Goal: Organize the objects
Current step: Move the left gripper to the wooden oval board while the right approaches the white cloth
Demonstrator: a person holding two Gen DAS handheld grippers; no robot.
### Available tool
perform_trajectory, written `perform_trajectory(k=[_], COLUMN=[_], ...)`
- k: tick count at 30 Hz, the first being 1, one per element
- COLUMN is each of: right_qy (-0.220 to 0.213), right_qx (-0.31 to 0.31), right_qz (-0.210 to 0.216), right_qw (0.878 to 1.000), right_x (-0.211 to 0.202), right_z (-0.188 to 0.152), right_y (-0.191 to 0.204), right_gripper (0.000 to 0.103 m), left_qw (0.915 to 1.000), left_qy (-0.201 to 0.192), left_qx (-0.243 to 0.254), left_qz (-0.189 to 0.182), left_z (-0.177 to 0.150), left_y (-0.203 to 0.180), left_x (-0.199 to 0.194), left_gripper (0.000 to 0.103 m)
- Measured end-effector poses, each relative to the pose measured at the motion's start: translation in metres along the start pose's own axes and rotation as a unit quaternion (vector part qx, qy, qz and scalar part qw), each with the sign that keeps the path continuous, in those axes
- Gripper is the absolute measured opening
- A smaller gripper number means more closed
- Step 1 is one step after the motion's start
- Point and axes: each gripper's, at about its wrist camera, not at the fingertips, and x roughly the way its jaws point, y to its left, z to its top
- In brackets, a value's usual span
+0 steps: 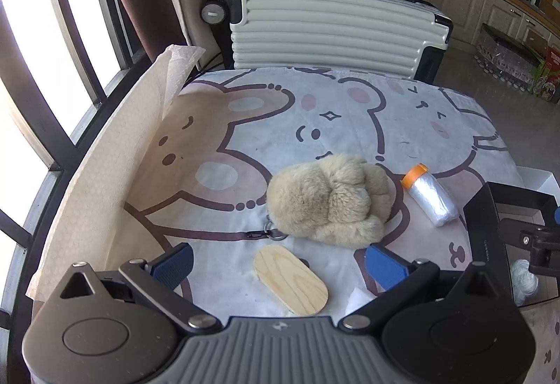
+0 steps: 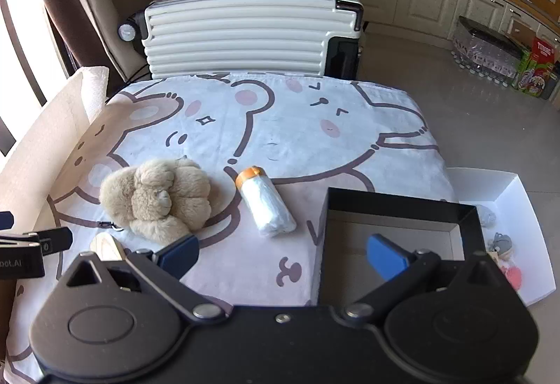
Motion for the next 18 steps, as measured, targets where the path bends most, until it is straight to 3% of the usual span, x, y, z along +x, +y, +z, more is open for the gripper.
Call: perform_trajectory(k=[18], right_qy=[-0.034], right_qx=[-0.005], right_qz=[0.041], right_qw=[0.999], right_x=[-0.008], right_z=[0.005], right_y=[0.015], right_gripper=[0.103], left_qw=[0.9999], left_qy=[-0.008], left_qx=[-0.009], left_qz=[0.0], left_z=[0.001], left_y=[0.012], left_x=[-0.002], left_gripper=[0.103])
